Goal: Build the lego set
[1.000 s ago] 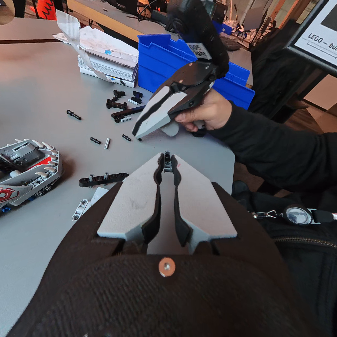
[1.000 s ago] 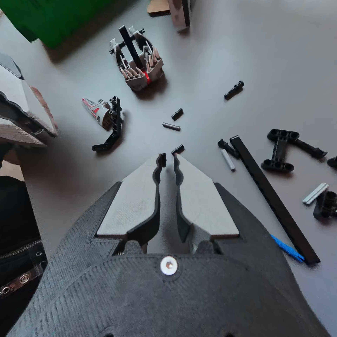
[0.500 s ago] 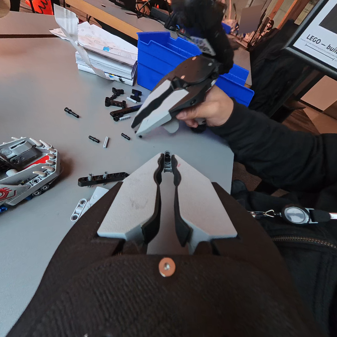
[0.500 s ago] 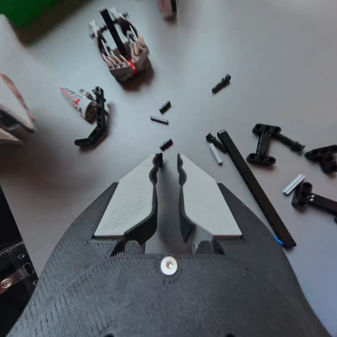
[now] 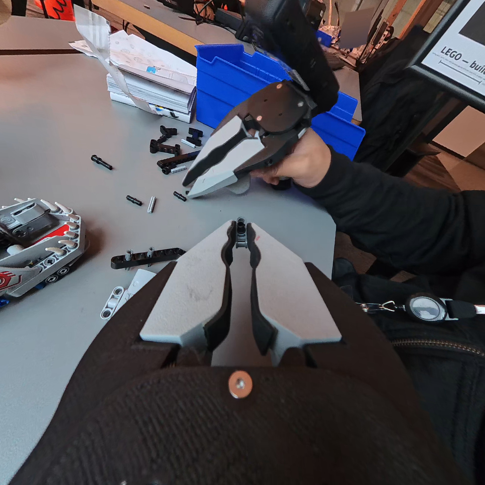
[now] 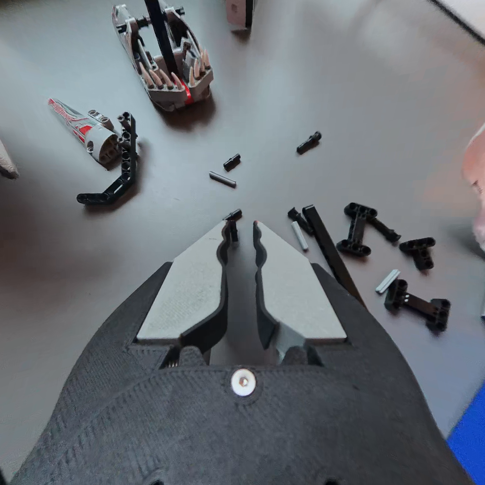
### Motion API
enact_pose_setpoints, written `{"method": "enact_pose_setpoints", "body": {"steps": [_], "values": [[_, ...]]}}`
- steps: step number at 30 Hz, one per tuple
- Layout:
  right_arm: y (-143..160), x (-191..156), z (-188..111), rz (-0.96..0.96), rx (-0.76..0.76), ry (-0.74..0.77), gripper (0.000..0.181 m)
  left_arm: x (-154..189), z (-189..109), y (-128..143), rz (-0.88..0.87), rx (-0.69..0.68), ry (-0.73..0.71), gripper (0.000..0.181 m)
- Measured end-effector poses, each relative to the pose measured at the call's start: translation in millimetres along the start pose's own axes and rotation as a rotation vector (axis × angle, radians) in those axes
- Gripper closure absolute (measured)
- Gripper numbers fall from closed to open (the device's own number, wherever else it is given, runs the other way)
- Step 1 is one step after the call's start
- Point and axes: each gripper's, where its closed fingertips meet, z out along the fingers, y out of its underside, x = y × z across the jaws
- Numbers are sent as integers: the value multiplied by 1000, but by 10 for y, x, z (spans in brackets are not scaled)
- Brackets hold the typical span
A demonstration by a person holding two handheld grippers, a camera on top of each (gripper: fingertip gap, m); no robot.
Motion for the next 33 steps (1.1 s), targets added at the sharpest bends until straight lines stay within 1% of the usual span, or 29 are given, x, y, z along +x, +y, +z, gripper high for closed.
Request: {"method": "enact_pose_setpoints", "body": {"steps": [1,6,8,9,10,12,15,18,22,25,27,29,31,33], "values": [[-36,6,-16,-23,17,21,168,0,0,0,1,1,0,176],[-51,-6,-24,-19,30,7,163,0,1,0,-2,0,2,176],[-155,-22,-94,2,97,-20,165,0,-1,-2,-3,1,3,176],[-175,-24,-120,14,110,-31,169,0,-1,-2,-4,1,4,176],[-136,-10,-108,17,86,-29,169,0,1,-1,-5,0,4,176],[18,36,-11,8,-2,-5,163,1,5,3,-4,-4,5,176],[11,32,-2,10,6,-4,160,5,4,3,1,-4,3,176],[-55,75,-58,6,56,19,159,5,7,4,0,-6,4,176],[-235,81,-205,49,173,-11,157,6,6,1,0,-4,5,176],[-394,35,-383,84,266,-78,157,10,6,2,-1,-5,9,176],[-513,-62,-525,71,314,-137,159,14,6,2,0,-5,12,176],[-621,-320,-662,26,346,-271,163,28,6,1,-3,-5,26,176],[-665,-605,-758,-13,344,-415,166,52,-6,-11,-12,4,54,176],[-711,-798,-843,-15,361,-522,164,61,-23,-30,-28,18,77,176]]}}
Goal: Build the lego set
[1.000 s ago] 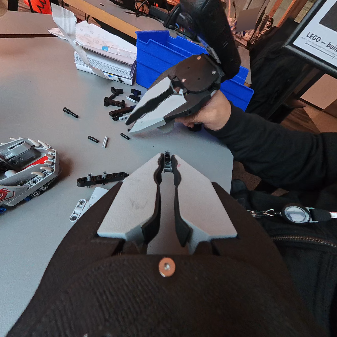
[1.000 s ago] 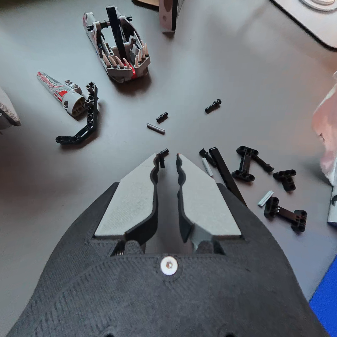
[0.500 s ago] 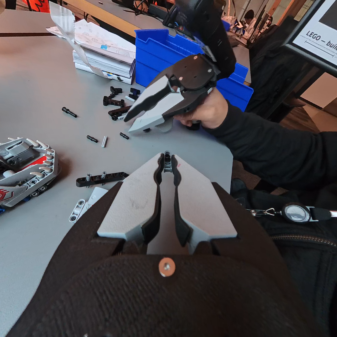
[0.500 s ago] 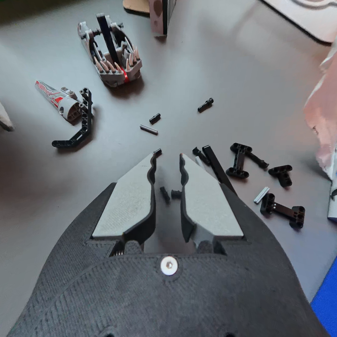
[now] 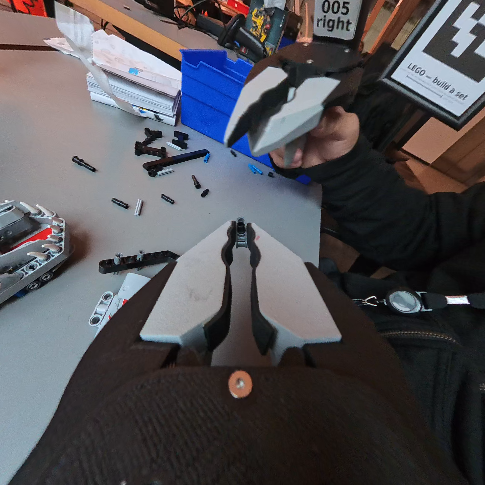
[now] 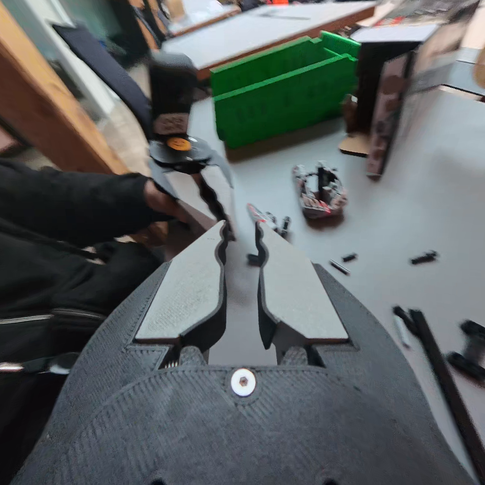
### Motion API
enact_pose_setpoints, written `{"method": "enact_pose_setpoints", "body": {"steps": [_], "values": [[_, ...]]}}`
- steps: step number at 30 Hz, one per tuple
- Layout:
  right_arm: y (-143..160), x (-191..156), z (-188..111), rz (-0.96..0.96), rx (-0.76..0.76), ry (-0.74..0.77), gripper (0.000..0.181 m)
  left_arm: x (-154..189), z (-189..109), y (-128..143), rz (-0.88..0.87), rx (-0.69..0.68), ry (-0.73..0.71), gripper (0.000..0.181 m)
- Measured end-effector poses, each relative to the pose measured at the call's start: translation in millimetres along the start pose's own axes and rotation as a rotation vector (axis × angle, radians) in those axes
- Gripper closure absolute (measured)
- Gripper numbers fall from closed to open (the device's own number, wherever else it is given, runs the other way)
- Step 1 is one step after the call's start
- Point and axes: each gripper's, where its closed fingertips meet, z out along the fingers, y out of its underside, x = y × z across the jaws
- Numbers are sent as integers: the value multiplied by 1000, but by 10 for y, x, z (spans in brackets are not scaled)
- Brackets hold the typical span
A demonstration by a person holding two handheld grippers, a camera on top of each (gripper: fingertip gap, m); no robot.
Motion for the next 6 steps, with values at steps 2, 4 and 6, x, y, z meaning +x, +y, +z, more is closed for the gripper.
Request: {"method": "enact_pose_setpoints", "body": {"steps": [2,4,6], "values": [[-135,-221,-28,71,81,-160,163,-8,-14,-16,-12,12,3,176],[-339,-425,-155,190,201,-366,165,-7,-14,-15,-8,12,1,176],[-556,-526,-343,301,333,-536,166,-1,-1,0,2,0,-3,176]]}}
